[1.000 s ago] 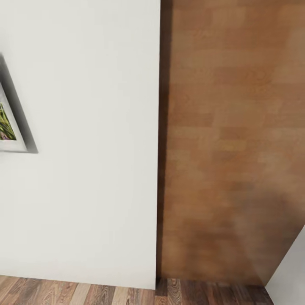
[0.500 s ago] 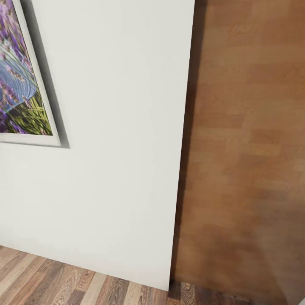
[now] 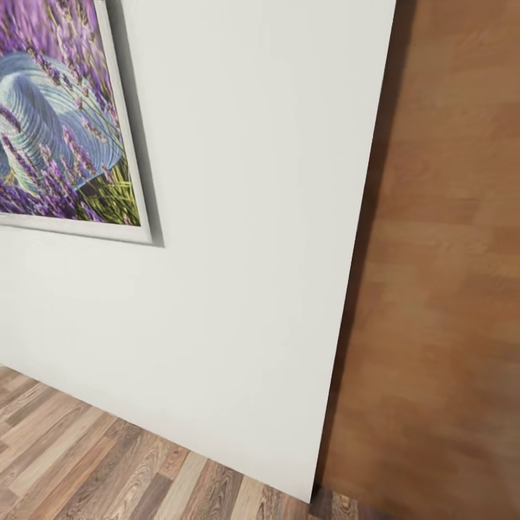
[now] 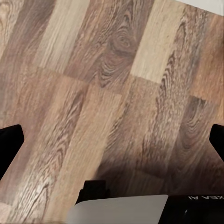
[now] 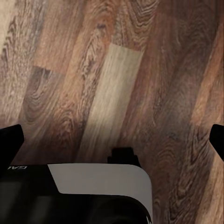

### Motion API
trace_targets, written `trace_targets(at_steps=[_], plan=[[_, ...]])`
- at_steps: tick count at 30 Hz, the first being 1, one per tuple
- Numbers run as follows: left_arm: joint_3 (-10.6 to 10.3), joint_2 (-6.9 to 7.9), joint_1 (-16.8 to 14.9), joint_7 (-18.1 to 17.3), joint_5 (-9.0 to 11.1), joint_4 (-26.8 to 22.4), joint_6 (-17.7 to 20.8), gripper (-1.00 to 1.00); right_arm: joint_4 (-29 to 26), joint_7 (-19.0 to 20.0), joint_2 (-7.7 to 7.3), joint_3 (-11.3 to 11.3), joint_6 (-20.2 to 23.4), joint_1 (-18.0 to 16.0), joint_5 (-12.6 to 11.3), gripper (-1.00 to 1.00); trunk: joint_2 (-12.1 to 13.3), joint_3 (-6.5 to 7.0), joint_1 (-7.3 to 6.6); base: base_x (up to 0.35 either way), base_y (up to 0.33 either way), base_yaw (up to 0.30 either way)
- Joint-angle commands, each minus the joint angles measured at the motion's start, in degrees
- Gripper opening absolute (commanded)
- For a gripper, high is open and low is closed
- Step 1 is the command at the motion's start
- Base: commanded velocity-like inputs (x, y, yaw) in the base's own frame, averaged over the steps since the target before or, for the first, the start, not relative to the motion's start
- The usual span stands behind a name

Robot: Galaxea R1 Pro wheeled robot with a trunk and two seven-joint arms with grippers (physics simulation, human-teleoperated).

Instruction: In the bedroom, move the book from the bed onto either nightstand, and place the two sandals side by side next to the bed.

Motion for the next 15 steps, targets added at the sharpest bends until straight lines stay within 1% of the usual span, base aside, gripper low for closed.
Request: trace_targets(at_steps=[1, 15], plan=[[0.01, -0.01, -0.02, -0.01, -0.02, -0.01, -0.13, 1.00, -0.03, 0.10, 0.02, -0.18, -0.02, 0.00, -0.02, 1.00, -0.03, -0.05, 0.00, 0.000, 0.000, 0.292], [0.08, -0.01, -0.01, -0.01, -0.02, -0.01, -0.13, 1.00, -0.03, 0.07, 0.02, -0.18, -0.02, 0.01, -0.02, 1.00, -0.03, -0.05, 0.00, 0.000, 0.000, 0.292]])
